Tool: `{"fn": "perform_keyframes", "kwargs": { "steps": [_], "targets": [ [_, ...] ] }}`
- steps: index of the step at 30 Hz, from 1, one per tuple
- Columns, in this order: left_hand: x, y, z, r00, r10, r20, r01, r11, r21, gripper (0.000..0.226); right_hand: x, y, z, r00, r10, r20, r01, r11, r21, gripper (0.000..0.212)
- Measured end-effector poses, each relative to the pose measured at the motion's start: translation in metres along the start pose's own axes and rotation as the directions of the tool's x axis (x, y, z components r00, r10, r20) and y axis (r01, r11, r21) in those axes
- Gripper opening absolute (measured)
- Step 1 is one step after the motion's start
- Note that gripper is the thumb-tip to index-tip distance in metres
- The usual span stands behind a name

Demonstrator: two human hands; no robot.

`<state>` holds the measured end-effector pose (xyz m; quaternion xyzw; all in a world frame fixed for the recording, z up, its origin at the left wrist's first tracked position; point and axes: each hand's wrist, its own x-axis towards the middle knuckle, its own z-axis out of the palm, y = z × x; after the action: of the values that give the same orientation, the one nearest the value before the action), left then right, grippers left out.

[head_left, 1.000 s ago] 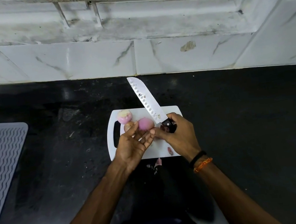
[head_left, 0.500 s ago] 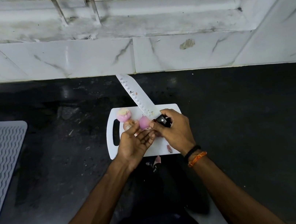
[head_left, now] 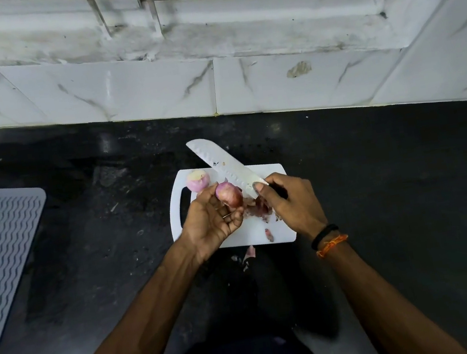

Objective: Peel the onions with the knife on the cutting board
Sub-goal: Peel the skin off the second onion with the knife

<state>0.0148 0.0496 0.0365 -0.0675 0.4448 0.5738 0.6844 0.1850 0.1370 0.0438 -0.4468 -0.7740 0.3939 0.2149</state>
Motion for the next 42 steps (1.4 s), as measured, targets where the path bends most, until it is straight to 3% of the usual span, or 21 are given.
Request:
{"fn": "perform_keyframes", "kwargs": {
  "steps": [12,17,24,33,38,42],
  "targets": [
    [0.002,-0.005,0.000,0.999,0.015,-0.036,-0.014,0.999,0.036,0.055,-0.003,0.007,-0.001,0.994,-0.109,0.000,0.108,0.992,-0.068,0.024],
    [0.001,-0.005,0.002,0.997,0.062,-0.046,-0.058,0.994,0.088,0.046,-0.005,0.011,-0.003,0.985,-0.168,0.048,0.174,0.974,-0.145,0.038],
    [0.001,-0.007,0.004,0.990,0.135,-0.029,-0.130,0.981,0.146,0.043,-0.005,0.014,-0.006,0.998,-0.046,-0.030,0.044,0.996,-0.073,0.025],
    [0.007,-0.016,0.009,0.950,0.311,0.037,-0.307,0.905,0.295,0.032,-0.002,0.005,0.005,0.973,0.208,-0.102,-0.183,0.959,0.214,0.018],
    [0.012,-0.016,0.009,0.914,0.399,0.075,-0.402,0.862,0.308,0.037,-0.006,0.005,-0.002,0.977,0.195,-0.080,-0.169,0.952,0.254,0.006],
    [0.014,-0.015,0.010,0.914,0.393,0.100,-0.405,0.890,0.207,0.042,-0.011,0.007,-0.007,0.984,0.153,-0.095,-0.128,0.966,0.224,0.009]
  ]
}}
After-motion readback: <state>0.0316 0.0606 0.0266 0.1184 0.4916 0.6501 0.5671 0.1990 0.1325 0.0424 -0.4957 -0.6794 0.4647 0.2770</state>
